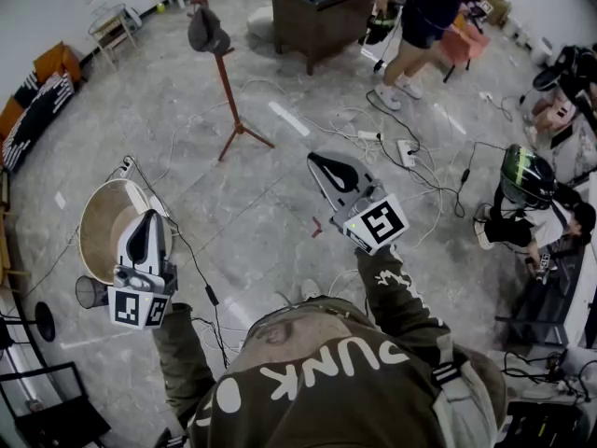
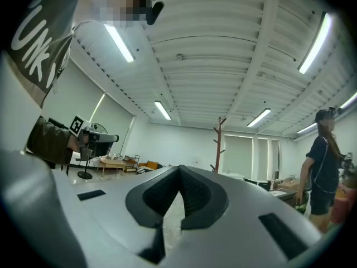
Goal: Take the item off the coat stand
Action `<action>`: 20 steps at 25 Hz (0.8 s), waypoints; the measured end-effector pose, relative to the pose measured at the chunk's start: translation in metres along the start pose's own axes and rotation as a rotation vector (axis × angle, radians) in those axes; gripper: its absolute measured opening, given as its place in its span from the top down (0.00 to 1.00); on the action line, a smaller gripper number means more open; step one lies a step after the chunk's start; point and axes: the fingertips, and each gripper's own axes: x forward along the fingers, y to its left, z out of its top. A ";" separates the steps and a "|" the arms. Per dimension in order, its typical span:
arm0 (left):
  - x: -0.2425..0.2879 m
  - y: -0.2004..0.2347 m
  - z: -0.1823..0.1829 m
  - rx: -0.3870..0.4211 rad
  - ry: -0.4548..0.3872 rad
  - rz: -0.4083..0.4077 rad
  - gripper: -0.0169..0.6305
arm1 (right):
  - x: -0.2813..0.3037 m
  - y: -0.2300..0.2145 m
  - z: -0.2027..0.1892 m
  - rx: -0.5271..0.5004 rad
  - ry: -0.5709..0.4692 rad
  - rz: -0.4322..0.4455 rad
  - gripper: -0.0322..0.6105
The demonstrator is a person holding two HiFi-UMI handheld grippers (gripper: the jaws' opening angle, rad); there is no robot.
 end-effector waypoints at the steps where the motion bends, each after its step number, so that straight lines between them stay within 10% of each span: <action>1: 0.000 -0.001 0.000 0.001 0.000 -0.001 0.97 | -0.001 -0.001 0.000 0.002 0.000 -0.002 0.94; 12: 0.001 0.002 -0.001 -0.001 0.005 0.007 0.97 | 0.006 0.001 -0.001 0.005 0.006 0.031 0.91; 14: 0.003 0.003 -0.002 -0.001 0.007 0.008 0.97 | 0.012 0.004 -0.005 0.016 0.015 0.056 0.57; 20: 0.003 -0.001 -0.003 0.005 0.010 0.020 0.97 | 0.020 0.010 -0.009 -0.004 0.014 0.097 0.16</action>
